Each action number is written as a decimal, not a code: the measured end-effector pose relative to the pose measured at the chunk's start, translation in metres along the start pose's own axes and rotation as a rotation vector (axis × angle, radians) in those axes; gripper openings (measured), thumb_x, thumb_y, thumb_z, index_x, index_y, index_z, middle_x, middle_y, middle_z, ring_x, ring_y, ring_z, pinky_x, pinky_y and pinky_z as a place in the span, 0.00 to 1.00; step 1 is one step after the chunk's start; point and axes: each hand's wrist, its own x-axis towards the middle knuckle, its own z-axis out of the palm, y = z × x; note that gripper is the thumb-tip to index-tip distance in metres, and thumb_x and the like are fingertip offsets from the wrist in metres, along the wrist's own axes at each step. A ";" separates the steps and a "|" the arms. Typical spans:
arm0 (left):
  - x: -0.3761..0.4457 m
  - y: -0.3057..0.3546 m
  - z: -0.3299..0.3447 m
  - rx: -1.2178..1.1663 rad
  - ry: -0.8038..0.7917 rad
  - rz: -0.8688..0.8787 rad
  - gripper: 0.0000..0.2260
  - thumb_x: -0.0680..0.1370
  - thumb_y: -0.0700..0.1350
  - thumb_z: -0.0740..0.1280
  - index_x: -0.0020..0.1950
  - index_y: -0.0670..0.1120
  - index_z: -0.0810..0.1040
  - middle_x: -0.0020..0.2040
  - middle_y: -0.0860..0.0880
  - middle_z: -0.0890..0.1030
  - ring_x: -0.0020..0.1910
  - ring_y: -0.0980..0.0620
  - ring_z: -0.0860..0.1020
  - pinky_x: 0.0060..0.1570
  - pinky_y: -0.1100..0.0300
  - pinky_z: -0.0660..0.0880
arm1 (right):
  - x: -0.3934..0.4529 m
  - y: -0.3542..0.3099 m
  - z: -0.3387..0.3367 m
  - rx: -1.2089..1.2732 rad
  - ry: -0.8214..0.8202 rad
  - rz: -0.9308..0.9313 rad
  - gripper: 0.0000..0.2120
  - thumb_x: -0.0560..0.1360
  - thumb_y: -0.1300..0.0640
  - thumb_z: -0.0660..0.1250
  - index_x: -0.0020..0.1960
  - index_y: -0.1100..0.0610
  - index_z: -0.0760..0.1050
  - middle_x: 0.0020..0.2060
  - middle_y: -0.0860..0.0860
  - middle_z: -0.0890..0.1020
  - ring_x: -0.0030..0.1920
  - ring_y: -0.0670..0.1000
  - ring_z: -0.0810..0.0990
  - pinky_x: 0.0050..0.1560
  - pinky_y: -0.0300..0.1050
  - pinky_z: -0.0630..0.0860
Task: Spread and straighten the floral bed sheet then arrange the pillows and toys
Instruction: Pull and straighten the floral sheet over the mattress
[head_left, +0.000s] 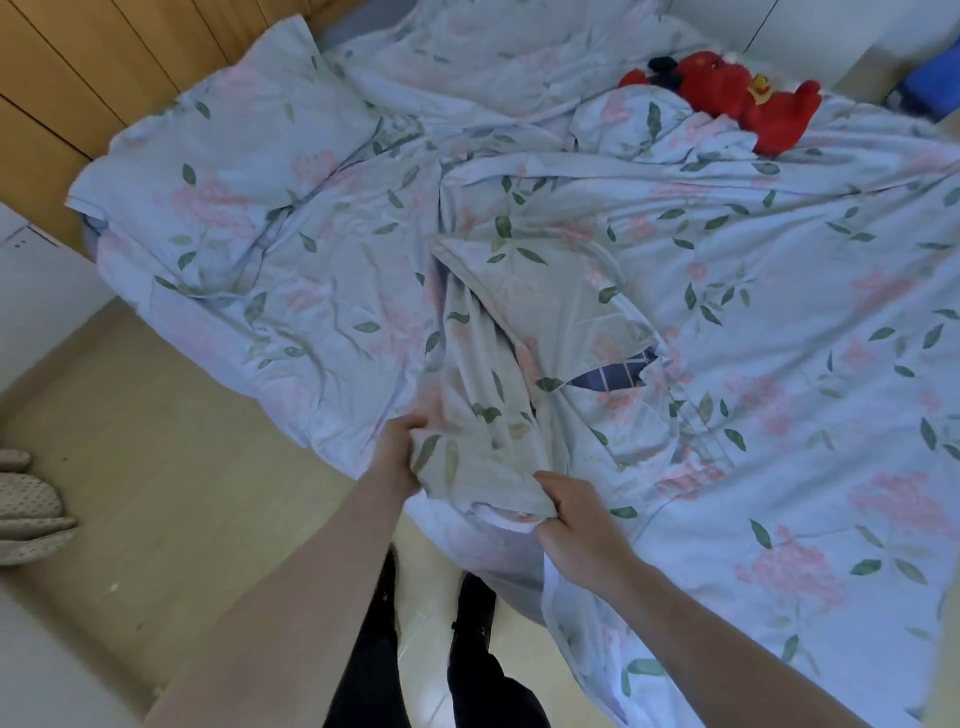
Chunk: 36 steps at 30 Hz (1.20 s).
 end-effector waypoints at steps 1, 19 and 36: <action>-0.003 0.012 -0.014 -0.049 0.079 0.074 0.15 0.76 0.41 0.68 0.61 0.40 0.81 0.54 0.39 0.86 0.52 0.39 0.85 0.49 0.45 0.82 | -0.003 0.003 -0.002 -0.049 -0.011 0.019 0.06 0.66 0.68 0.58 0.34 0.58 0.66 0.29 0.47 0.69 0.29 0.44 0.65 0.31 0.44 0.59; -0.146 0.081 -0.087 0.427 0.178 1.090 0.07 0.73 0.32 0.70 0.41 0.43 0.82 0.51 0.56 0.84 0.49 0.59 0.82 0.48 0.62 0.78 | 0.044 -0.037 0.019 -0.415 -0.638 0.439 0.29 0.77 0.49 0.67 0.76 0.56 0.65 0.68 0.53 0.75 0.65 0.55 0.78 0.59 0.47 0.77; -0.118 0.103 -0.161 -0.044 -0.215 0.313 0.15 0.82 0.46 0.60 0.59 0.40 0.82 0.60 0.43 0.84 0.66 0.42 0.79 0.66 0.45 0.76 | 0.107 -0.183 0.124 -0.169 0.010 -0.118 0.15 0.74 0.67 0.58 0.50 0.54 0.81 0.36 0.45 0.79 0.33 0.41 0.75 0.33 0.34 0.67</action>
